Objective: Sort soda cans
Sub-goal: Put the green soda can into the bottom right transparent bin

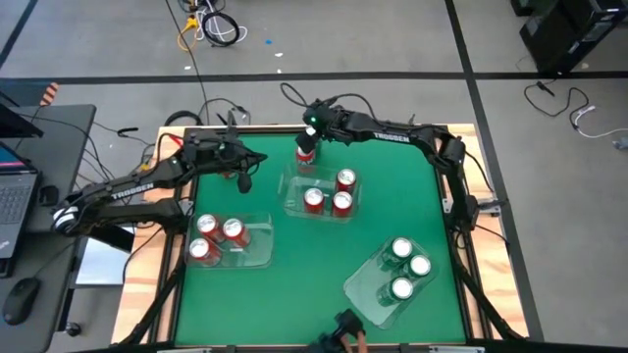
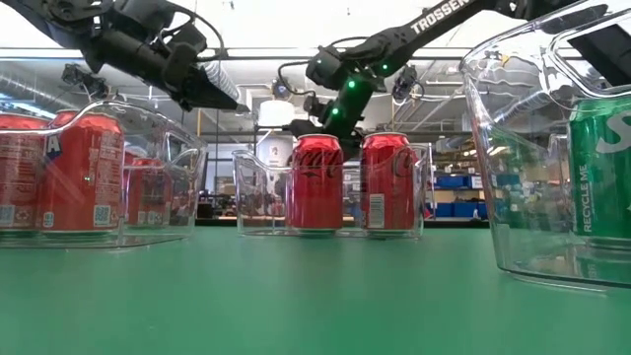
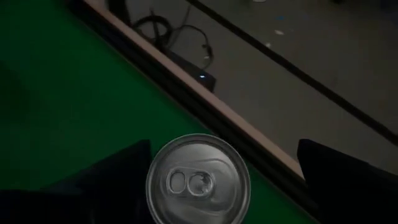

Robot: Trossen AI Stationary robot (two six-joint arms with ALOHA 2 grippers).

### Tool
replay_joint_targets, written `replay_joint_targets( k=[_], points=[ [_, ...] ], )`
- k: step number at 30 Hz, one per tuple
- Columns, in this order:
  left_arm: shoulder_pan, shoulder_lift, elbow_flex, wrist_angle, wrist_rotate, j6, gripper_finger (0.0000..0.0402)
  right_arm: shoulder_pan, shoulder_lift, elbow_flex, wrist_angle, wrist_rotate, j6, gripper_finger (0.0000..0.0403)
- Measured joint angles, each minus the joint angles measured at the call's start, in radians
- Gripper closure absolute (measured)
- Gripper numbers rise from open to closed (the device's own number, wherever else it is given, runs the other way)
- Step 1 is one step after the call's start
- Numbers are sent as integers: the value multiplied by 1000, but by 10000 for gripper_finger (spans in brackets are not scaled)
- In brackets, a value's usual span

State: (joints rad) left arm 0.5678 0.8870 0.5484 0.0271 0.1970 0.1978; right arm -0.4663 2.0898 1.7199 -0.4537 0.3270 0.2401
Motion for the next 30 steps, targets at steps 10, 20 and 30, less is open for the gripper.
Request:
replay_joint_targets(
  k=[10,20,30],
  points=[
    [0,2,0,6,8,0,398,-14,3,0,-38,-64,34,9],
    [0,2,0,0,12,-1,398,-35,44,6,-28,-113,89,17],
    [0,2,0,-3,16,0,398,-35,30,2,-19,-131,89,169]
  ],
)
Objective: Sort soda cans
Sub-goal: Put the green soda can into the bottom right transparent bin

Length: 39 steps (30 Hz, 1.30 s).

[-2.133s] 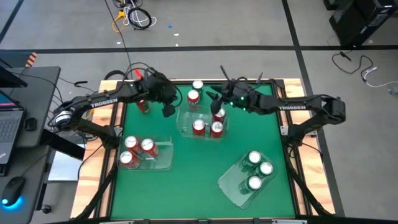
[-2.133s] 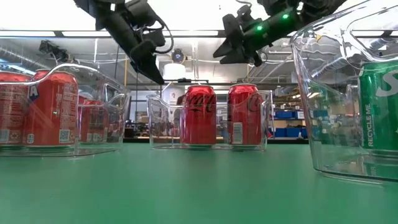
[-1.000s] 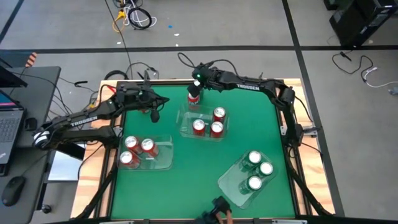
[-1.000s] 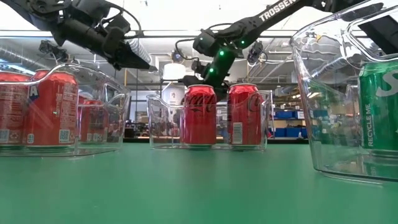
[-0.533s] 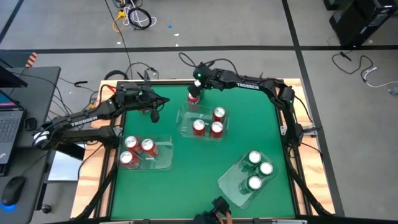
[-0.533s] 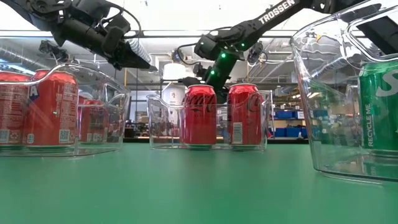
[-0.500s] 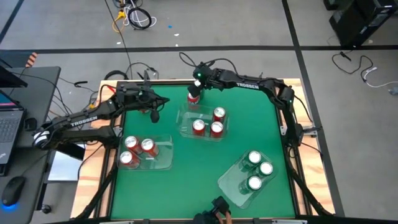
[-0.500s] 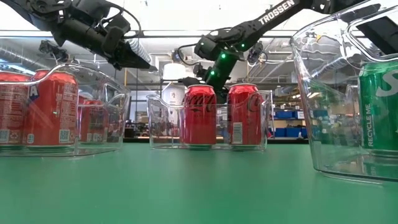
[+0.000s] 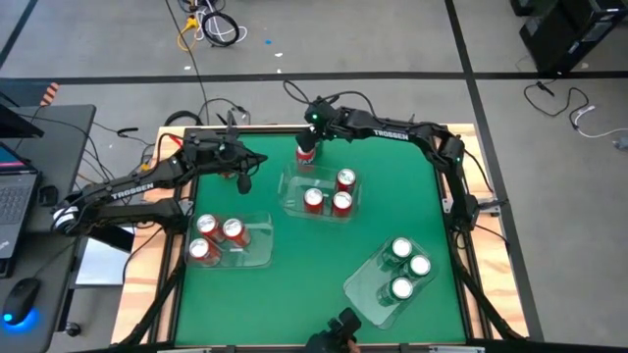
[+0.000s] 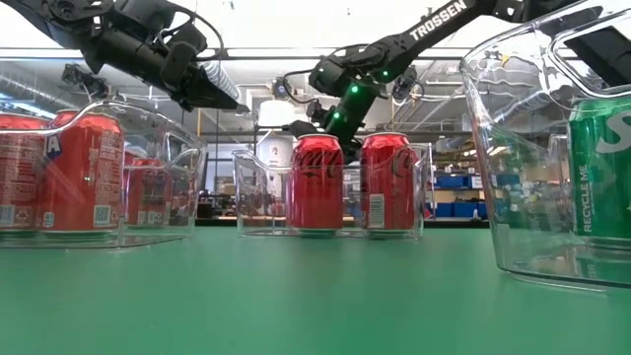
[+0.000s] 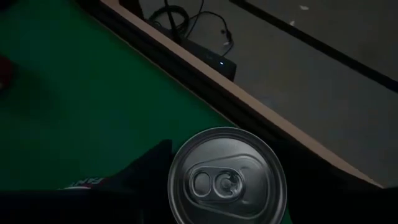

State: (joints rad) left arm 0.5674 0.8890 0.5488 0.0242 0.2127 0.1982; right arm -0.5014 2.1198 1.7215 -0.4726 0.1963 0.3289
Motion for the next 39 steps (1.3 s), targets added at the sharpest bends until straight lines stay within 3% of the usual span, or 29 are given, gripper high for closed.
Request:
replay_joint_targets(
  k=[16,25,32,39],
  points=[
    [0,0,0,0,2,-1,398,-4,-124,-7,-120,-6,-19,167],
    [0,0,0,0,1,0,398,32,-344,-5,-309,43,-26,167],
    [0,0,0,11,1,4,398,164,-543,-3,-501,72,61,167],
    [0,0,0,16,1,5,398,411,-668,-3,-656,97,225,167]
  ],
)
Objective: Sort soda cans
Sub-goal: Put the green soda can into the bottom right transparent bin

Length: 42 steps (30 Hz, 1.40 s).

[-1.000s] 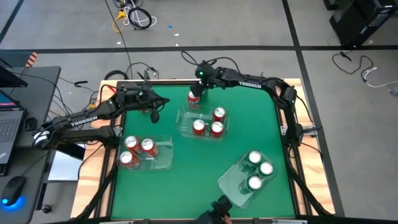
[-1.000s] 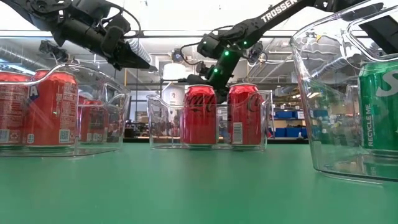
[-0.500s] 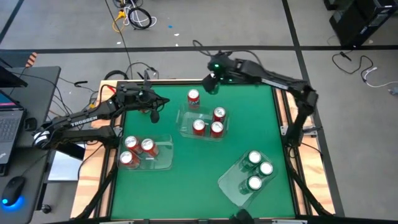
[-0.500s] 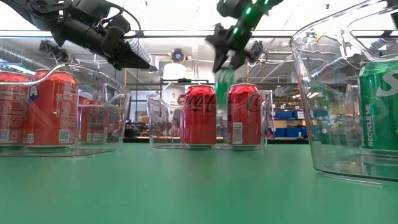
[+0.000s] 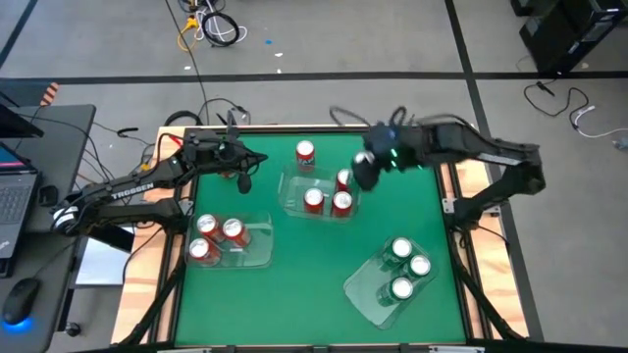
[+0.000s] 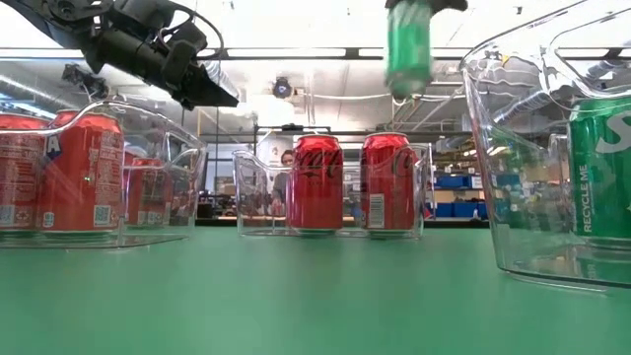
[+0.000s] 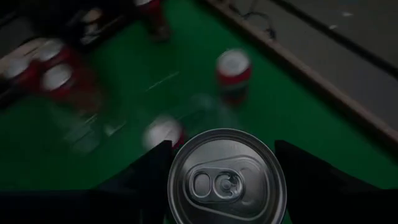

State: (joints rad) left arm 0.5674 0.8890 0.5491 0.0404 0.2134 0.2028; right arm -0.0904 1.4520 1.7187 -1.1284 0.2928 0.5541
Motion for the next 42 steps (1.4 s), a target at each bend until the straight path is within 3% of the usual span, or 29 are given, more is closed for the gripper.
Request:
replay_joint_targets(
  k=[9,21,31,42],
  points=[
    [0,0,0,1,0,1,398,358,8,-3,-135,134,304,167],
    [0,0,0,12,-1,0,398,690,208,-6,-219,158,735,167],
    [0,0,0,18,-1,-1,398,783,361,-6,-320,211,935,167],
    [0,0,0,18,-1,-1,398,770,463,-7,-337,230,950,167]
  ],
)
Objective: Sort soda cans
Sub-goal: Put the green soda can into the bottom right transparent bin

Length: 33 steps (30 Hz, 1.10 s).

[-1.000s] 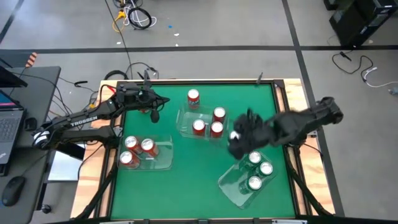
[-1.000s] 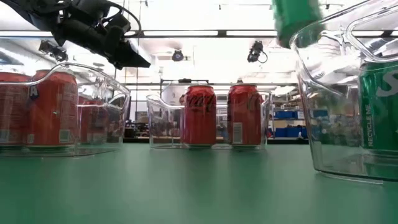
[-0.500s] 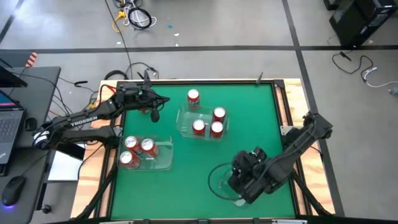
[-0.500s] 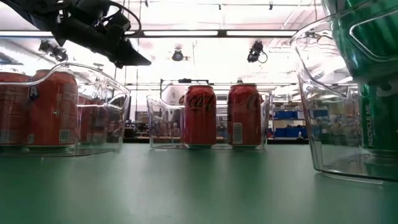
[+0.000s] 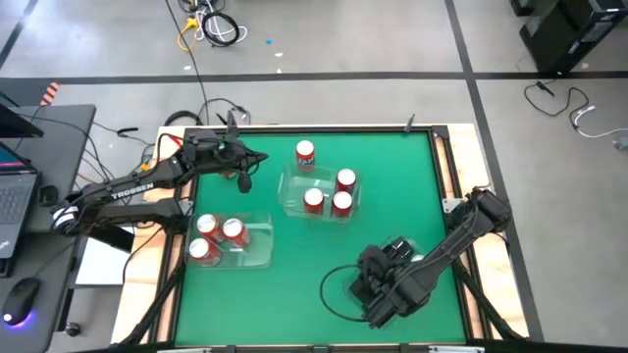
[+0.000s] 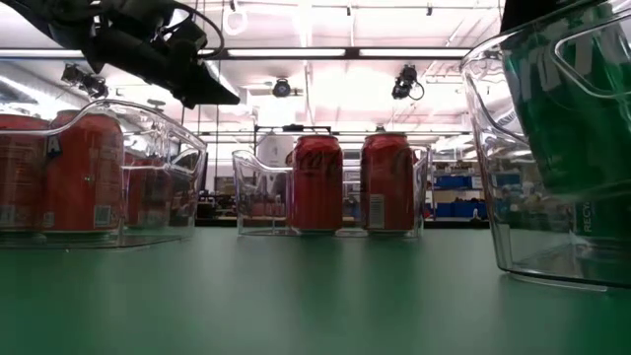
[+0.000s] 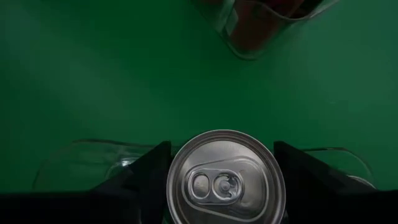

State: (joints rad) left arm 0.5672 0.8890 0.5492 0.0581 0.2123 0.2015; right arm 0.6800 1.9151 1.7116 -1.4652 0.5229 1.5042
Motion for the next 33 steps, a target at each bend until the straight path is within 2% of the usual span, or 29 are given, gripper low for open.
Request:
replay_joint_targets(
  k=[4,10,18,24,33],
  points=[
    [0,0,0,-1,0,0,398,-4,-4,-37,9,-6,27,167],
    [0,0,0,-2,0,-3,398,-21,-4,-109,30,-76,44,166],
    [0,0,0,-4,-5,-4,398,-46,-4,-143,36,-102,-14,158],
    [0,0,0,-4,-4,-5,398,-65,-5,-143,44,-132,-47,135],
    [0,0,0,-4,-4,-6,398,-101,-6,-144,40,-209,-143,77]
  ],
)
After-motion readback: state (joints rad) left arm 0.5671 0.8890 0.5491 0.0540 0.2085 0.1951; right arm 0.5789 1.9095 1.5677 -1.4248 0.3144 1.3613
